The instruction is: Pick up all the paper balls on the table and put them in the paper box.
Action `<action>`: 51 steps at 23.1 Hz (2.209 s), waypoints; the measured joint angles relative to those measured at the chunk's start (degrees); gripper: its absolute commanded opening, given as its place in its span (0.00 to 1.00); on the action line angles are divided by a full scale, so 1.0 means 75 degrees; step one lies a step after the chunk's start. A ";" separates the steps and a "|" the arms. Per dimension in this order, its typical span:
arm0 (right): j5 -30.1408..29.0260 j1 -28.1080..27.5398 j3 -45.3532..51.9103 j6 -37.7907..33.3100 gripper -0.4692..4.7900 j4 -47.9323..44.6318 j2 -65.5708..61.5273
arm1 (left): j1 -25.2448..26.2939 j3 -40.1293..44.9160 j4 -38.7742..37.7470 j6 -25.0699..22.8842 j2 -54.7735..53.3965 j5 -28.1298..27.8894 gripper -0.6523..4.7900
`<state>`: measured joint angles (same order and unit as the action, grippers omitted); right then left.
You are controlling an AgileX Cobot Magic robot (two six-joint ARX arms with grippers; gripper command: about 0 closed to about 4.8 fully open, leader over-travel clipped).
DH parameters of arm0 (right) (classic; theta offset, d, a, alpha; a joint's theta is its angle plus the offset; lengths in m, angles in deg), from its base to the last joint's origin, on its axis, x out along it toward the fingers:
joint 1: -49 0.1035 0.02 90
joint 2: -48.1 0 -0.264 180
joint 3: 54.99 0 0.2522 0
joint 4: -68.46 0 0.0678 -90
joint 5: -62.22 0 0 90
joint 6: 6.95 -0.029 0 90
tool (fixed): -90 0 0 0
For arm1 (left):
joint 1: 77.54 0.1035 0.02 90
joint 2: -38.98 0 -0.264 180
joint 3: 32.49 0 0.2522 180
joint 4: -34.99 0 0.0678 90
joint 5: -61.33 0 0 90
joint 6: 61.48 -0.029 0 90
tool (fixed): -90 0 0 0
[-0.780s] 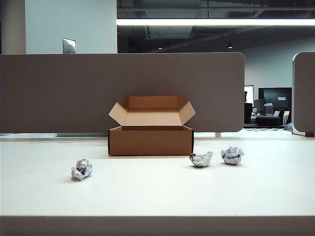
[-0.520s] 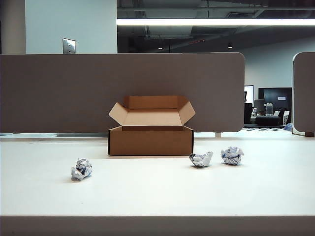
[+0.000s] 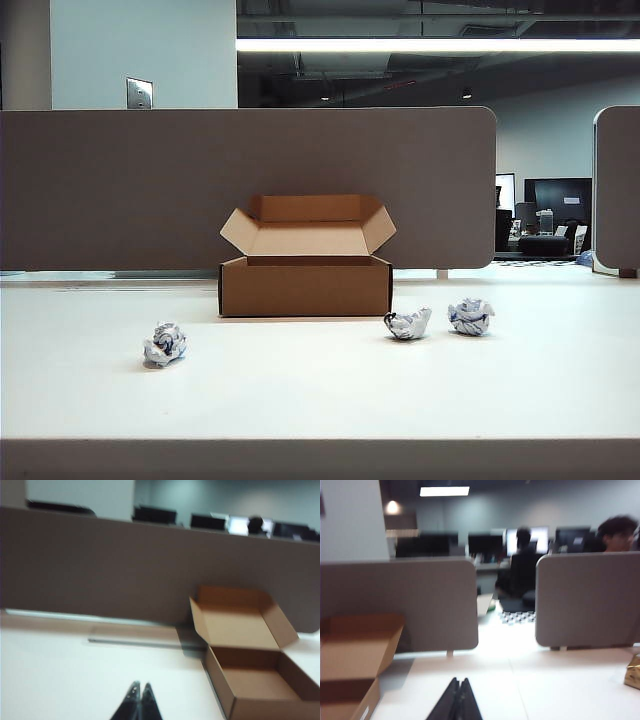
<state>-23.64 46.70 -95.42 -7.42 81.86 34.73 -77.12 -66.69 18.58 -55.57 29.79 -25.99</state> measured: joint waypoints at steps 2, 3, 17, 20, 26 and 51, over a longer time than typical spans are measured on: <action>-0.0309 0.0000 -0.0921 0.0201 0.08 0.0221 -0.1282 | 0.0000 -0.0423 -0.0187 0.0015 -0.0944 0.0294 0.11; -0.0385 -0.0003 -0.1204 0.0239 0.08 0.0210 -0.1699 | 0.0000 -0.0635 -0.0195 0.0017 -0.1349 0.0493 0.11; -0.2046 0.1253 -0.2416 0.0691 0.61 -0.0749 -0.7851 | -0.1813 -0.2069 -0.0807 -0.2308 -0.6146 0.2503 0.36; -0.1906 0.1443 -0.2754 0.0731 0.66 -0.0935 -0.8903 | -0.2308 -0.2072 -0.0825 -0.2582 -0.7009 0.2518 0.36; -0.1754 0.1682 -0.2792 0.0734 0.81 -0.0979 -0.9941 | -0.2343 -0.2072 -0.1169 -0.2906 -0.8183 0.2655 0.52; -0.2189 0.1993 -0.3086 0.0233 0.80 -0.1311 -1.1299 | -0.2337 -0.2739 -0.0708 -0.3075 -1.0060 0.3360 0.57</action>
<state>-40.05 61.65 -118.57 -5.68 72.02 -50.01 -94.64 -87.24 13.27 -78.63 -45.66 -0.79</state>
